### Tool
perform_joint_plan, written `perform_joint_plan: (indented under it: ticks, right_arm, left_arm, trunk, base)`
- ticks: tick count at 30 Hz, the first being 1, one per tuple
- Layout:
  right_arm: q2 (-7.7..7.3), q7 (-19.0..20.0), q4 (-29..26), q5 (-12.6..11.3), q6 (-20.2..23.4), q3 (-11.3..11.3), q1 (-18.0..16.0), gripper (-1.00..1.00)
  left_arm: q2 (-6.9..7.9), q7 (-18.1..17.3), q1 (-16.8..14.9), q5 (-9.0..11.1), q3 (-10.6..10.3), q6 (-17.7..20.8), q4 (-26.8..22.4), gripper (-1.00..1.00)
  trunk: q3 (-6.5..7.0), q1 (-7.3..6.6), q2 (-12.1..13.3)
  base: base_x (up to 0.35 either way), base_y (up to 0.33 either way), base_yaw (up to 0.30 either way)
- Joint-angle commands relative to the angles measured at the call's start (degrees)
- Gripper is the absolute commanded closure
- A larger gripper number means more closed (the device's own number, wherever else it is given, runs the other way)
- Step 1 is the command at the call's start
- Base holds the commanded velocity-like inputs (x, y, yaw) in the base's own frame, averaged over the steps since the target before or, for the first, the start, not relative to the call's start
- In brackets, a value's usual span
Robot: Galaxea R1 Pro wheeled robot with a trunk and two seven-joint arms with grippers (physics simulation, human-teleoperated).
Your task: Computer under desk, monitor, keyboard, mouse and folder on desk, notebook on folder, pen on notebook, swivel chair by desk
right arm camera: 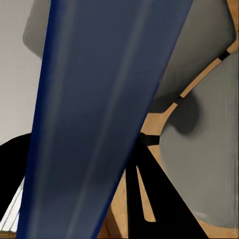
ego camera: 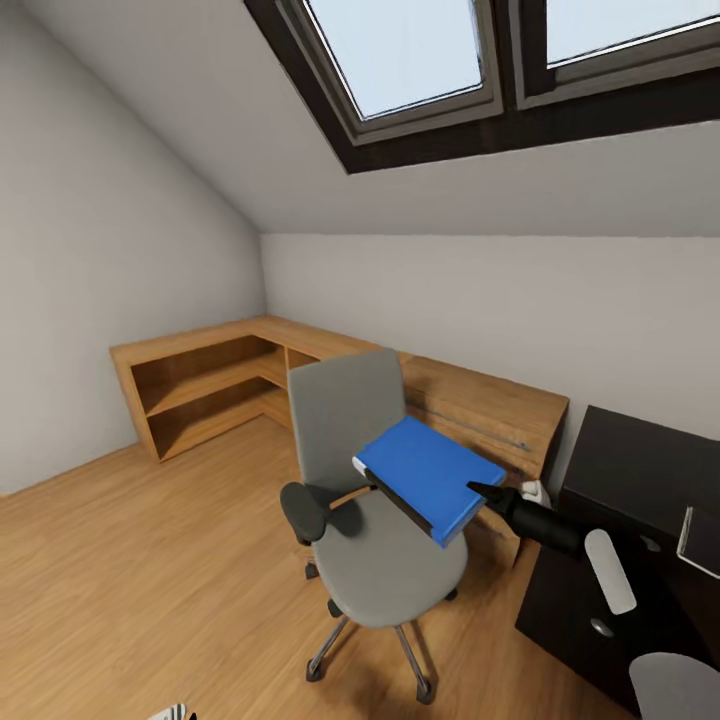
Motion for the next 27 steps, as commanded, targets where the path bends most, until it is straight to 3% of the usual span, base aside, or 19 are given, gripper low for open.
perform_joint_plan:
  ticks: [1,10,27]
  right_arm:
    - [0.04,-0.27,-1.14,0.12,0.94,-0.13,0.35,1.0]
    - [0.01,-1.83,-4.88,0.05,3.15,-0.77,1.75,1.0]
    - [-0.09,-0.96,-1.03,0.05,1.89,-2.18,1.87,1.0]
  left_arm:
    - [0.01,0.16,-0.03,0.45,-0.14,-0.17,0.01,-1.0]
    - [-0.04,0.16,-0.03,0.45,-0.06,-0.17,0.01,-1.0]
    - [0.02,0.16,0.01,0.45,-0.06,-0.24,0.09,-1.0]
  trunk:
    - [0.12,-0.23,0.39]
    - [1.74,-2.21,4.0]
    - [4.79,-5.94,10.81]
  base:
    - [0.0,0.0,0.0]
    - [0.0,0.0,0.0]
    - [0.0,0.0,0.0]
